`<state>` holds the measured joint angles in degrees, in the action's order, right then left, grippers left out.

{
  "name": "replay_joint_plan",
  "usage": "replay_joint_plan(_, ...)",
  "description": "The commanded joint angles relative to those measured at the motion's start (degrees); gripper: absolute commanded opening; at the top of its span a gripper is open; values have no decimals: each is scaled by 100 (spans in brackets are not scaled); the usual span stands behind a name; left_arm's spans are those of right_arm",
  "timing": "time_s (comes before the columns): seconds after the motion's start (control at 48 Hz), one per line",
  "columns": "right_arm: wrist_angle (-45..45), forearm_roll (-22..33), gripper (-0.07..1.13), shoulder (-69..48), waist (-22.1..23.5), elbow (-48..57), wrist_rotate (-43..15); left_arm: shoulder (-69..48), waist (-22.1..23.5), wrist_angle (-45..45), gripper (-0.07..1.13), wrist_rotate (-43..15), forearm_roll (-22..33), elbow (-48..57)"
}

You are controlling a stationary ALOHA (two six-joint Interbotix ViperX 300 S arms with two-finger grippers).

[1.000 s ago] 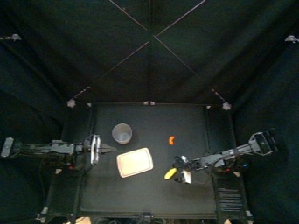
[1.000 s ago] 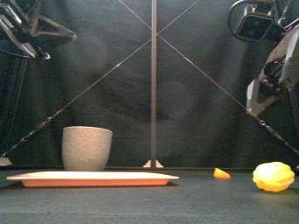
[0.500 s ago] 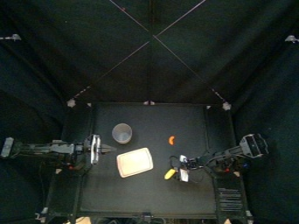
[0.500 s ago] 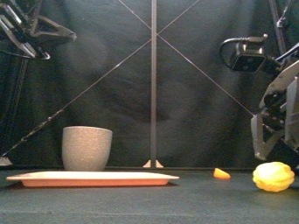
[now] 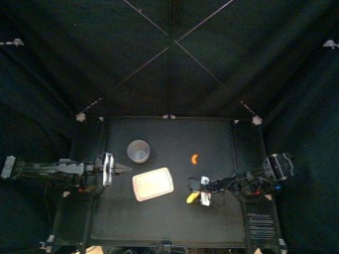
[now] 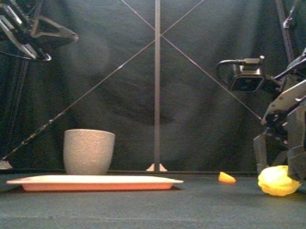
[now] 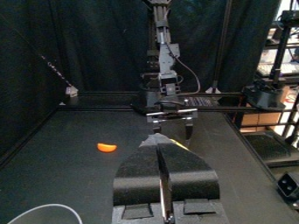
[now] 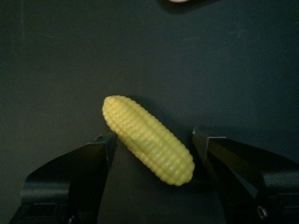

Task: Pick the corn then place it in the grey bowl
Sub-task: Pick the corn

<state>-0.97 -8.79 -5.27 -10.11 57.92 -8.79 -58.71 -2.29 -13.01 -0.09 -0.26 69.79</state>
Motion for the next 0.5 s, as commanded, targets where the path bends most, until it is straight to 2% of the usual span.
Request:
replay_joint_plan(0.021, -44, 0, 101, 53, -9, -193, 0, 9, 0, -26, -4, -9, -18, -79)
replay_joint_plan(0.312, -44, 9, 98, 316, -70, -334, 9, 9, 0, -26, -4, -9, -18, -79)
replay_joint_plan(0.5, -35, 26, 76, 325, -53, -387, 18, 9, 0, -26, -4, -9, -18, -79)
